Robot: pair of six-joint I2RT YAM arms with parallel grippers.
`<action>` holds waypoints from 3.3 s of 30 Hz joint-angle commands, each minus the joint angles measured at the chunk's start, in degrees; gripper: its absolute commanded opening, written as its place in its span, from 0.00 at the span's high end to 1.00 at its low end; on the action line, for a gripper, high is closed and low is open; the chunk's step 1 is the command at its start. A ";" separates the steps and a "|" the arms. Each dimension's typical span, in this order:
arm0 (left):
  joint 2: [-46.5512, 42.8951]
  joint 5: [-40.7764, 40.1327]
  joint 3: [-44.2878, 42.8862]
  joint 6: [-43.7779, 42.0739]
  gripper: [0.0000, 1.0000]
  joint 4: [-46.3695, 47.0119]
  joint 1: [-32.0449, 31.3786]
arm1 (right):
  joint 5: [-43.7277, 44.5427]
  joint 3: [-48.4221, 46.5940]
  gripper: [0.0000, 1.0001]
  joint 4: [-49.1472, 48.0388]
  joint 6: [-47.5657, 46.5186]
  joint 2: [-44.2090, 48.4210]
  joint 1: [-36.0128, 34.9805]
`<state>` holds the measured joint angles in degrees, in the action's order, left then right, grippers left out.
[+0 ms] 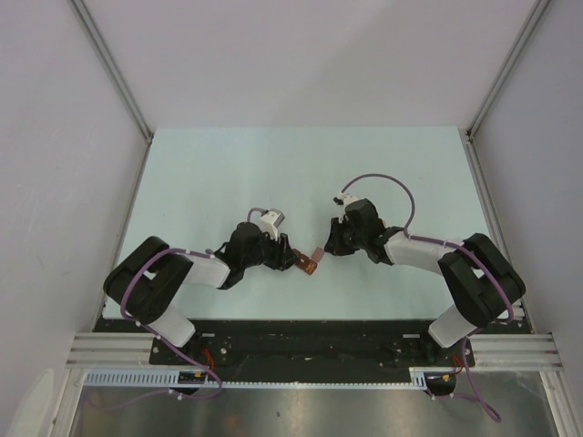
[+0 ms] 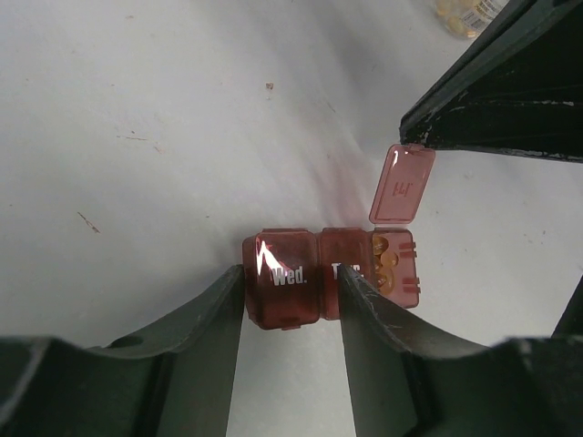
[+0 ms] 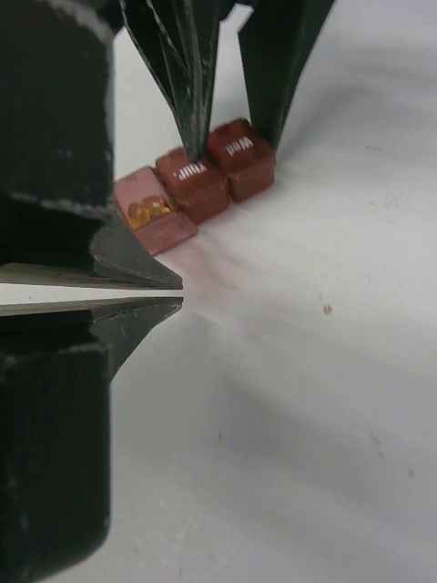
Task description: Sort the pills into containers
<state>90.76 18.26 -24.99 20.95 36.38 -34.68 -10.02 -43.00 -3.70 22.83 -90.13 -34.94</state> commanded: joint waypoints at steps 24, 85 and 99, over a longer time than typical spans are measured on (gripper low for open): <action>1.08 1.16 -0.14 -0.03 0.52 1.24 0.22 | -16.70 -1.91 0.90 0.28 -4.99 2.24 -5.67; 2.23 1.95 0.82 0.50 0.52 1.94 0.31 | -0.61 -10.70 1.00 13.90 -7.54 3.91 -11.21; 2.40 1.69 0.91 0.58 0.52 2.03 0.22 | 0.35 -10.61 1.00 18.73 -8.15 -5.06 -13.66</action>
<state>92.16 19.73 -24.75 21.54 38.89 -34.68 -11.55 -52.45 11.60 15.86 -93.58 -47.40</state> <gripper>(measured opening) 0.480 0.008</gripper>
